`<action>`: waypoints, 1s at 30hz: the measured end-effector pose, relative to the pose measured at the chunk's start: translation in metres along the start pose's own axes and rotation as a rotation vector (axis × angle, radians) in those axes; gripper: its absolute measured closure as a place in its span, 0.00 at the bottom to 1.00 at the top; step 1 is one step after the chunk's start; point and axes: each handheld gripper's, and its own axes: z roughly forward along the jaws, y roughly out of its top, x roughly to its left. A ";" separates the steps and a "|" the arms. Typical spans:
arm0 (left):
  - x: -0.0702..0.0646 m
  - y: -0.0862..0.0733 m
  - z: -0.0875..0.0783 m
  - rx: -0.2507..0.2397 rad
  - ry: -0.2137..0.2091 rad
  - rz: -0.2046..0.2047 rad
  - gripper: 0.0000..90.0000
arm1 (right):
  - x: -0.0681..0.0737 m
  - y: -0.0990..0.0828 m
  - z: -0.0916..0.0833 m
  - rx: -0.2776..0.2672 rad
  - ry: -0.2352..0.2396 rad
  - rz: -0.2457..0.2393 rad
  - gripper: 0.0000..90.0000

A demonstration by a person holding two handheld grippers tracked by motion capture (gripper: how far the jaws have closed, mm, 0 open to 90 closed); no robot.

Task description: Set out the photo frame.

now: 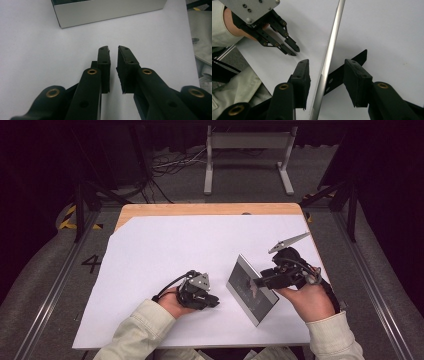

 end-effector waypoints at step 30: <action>-0.001 0.001 0.001 0.013 -0.010 -0.001 0.90 | 0.003 0.000 0.018 0.087 0.007 -0.069 0.82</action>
